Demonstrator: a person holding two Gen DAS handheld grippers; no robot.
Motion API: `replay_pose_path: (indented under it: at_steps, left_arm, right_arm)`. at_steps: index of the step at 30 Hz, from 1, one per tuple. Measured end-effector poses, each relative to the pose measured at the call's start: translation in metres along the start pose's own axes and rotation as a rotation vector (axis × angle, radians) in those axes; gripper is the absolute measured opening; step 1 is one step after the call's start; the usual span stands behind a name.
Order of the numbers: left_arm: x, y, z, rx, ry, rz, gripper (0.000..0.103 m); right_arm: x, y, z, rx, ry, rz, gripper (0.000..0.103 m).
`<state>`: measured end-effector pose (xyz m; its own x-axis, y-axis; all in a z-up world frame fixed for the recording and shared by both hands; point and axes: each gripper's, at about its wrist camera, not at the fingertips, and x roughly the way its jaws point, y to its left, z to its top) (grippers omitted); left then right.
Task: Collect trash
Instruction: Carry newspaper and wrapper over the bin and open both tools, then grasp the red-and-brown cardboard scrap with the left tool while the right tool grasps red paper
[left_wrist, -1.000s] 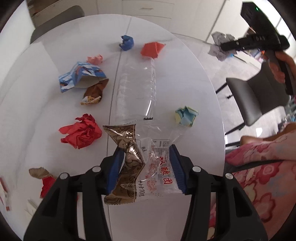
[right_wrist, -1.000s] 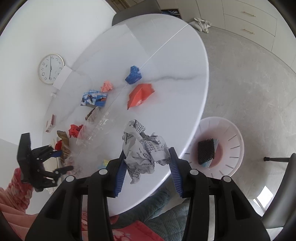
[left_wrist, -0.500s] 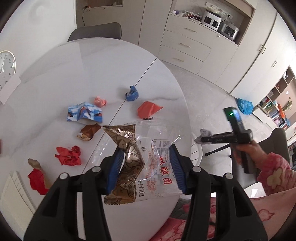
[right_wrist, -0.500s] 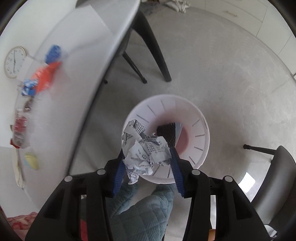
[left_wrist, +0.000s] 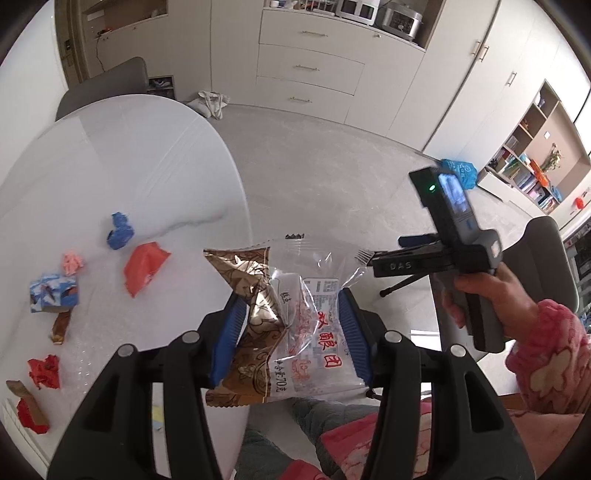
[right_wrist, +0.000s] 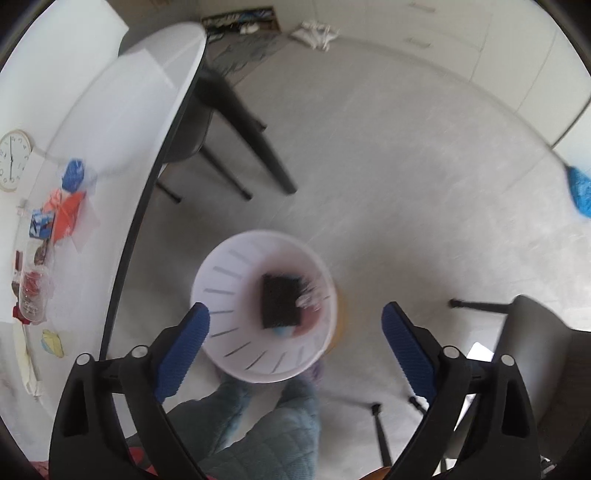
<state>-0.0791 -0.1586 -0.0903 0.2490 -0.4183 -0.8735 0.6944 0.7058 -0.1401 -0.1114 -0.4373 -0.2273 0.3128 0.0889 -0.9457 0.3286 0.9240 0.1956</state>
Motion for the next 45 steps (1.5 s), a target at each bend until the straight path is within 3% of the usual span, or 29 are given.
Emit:
replay_pose_path:
  at_steps: [5,10,14,18,26,29,36,45]
  left_arm:
    - [0.057,-0.036,0.007,0.035,0.087,0.009,0.053]
    - [0.116,-0.058,0.004,0.100,0.173,0.101,0.068]
    - [0.137,-0.055,0.002,0.058,0.209,0.112,0.076]
    - [0.133,-0.050,0.003,0.016,0.201,0.092,0.084]
    - [0.064,-0.023,0.014,-0.081,0.082,0.084,0.089]
    - [0.016,-0.008,0.017,-0.123,-0.014,0.123,0.095]
    - [-0.071,0.049,-0.004,-0.265,-0.151,0.243,0.095]
    - [-0.121,0.118,-0.046,-0.391,-0.227,0.358,0.095]
  right_arm:
    - [-0.050,-0.035,0.002,0.061,-0.088,-0.006,0.099]
    - [-0.057,-0.054,-0.002,0.097,-0.100,0.013,0.099]
    - [-0.054,-0.059,-0.011,0.102,-0.072,0.020,0.099]
    - [-0.050,-0.060,-0.017,0.115,-0.053,0.036,0.099]
    - [-0.080,-0.032,-0.004,0.069,-0.114,0.067,0.099]
    - [-0.101,-0.009,0.004,0.020,-0.164,0.091,0.099]
    - [-0.145,0.064,0.018,-0.139,-0.270,0.156,0.100]
    - [-0.149,0.151,0.019,-0.300,-0.275,0.231,0.100]
